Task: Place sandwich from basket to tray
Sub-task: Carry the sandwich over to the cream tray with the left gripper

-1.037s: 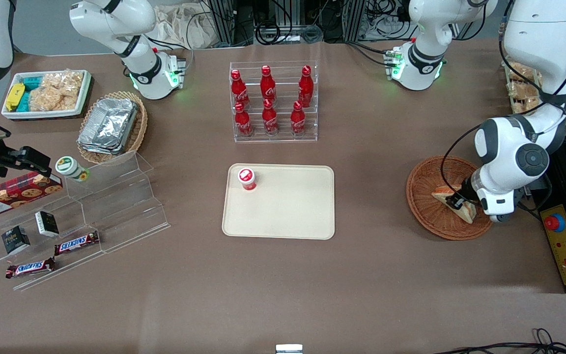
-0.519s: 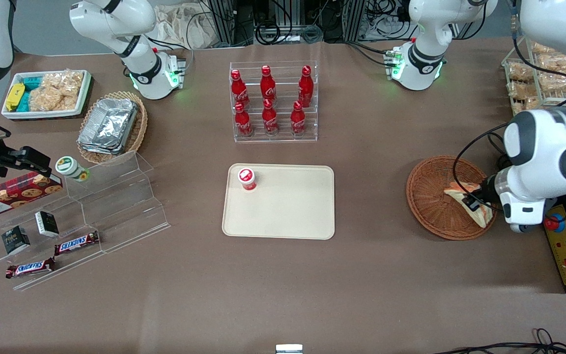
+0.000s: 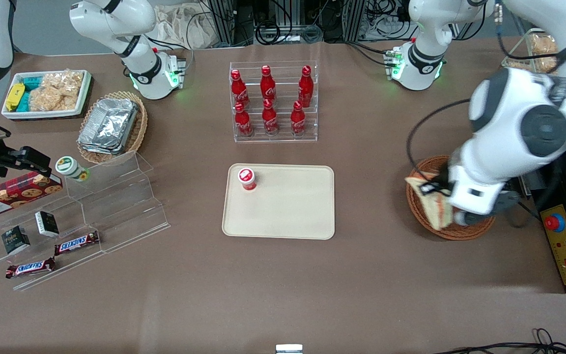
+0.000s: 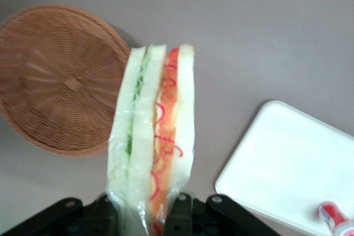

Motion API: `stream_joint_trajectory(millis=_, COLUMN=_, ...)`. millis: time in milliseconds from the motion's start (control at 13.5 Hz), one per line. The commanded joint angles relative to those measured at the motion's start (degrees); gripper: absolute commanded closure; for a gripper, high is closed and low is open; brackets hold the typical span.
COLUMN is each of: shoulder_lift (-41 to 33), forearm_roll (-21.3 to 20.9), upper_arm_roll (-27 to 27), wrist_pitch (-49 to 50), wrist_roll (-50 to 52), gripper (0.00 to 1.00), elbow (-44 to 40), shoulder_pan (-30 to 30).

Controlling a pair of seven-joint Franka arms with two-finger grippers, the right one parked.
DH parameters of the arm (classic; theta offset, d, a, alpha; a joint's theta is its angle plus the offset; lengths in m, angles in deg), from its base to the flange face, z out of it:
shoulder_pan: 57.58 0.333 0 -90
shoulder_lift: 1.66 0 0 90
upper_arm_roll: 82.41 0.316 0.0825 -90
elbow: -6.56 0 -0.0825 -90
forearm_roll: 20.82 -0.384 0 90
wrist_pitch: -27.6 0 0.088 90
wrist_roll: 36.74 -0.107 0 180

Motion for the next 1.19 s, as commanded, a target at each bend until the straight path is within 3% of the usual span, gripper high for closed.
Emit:
stream_joint_trajectory(millis=0, shoulder_lift=5.3, forearm_roll=-0.4, upper_arm_roll=-0.4, wrist_pitch=-3.5, wrist_roll=1.2, gripper=1.0, elbow=-2.1, shoulder_pan=-6.5)
stream_joint_trajectory(millis=222, shoulder_lift=10.5, forearm_roll=-1.1, upper_arm_roll=-0.4, wrist_pitch=-15.1, wrist_roll=10.4, gripper=1.0, elbow=-2.2, shoulder_pan=-11.6)
stream_joint_trajectory(millis=444, shoulder_lift=12.9, forearm_roll=-2.7, upper_arm_roll=-0.3, wrist_pitch=-16.4, wrist_roll=11.1, gripper=1.0, elbow=-1.0, shoulder_pan=-13.5)
stream_joint_trajectory(millis=1037, shoulder_lift=25.7, forearm_roll=-11.9, upper_arm_roll=-0.4, wrist_pitch=-25.5, wrist_roll=10.2, gripper=1.0, elbow=-1.4, shoulder_pan=-19.4)
stream_joint_trajectory(millis=1111, shoulder_lift=25.8, forearm_roll=-11.9, upper_arm_roll=-0.4, wrist_pitch=-25.5, wrist_roll=10.1, gripper=0.79, elbow=-1.4, shoulder_pan=-20.0)
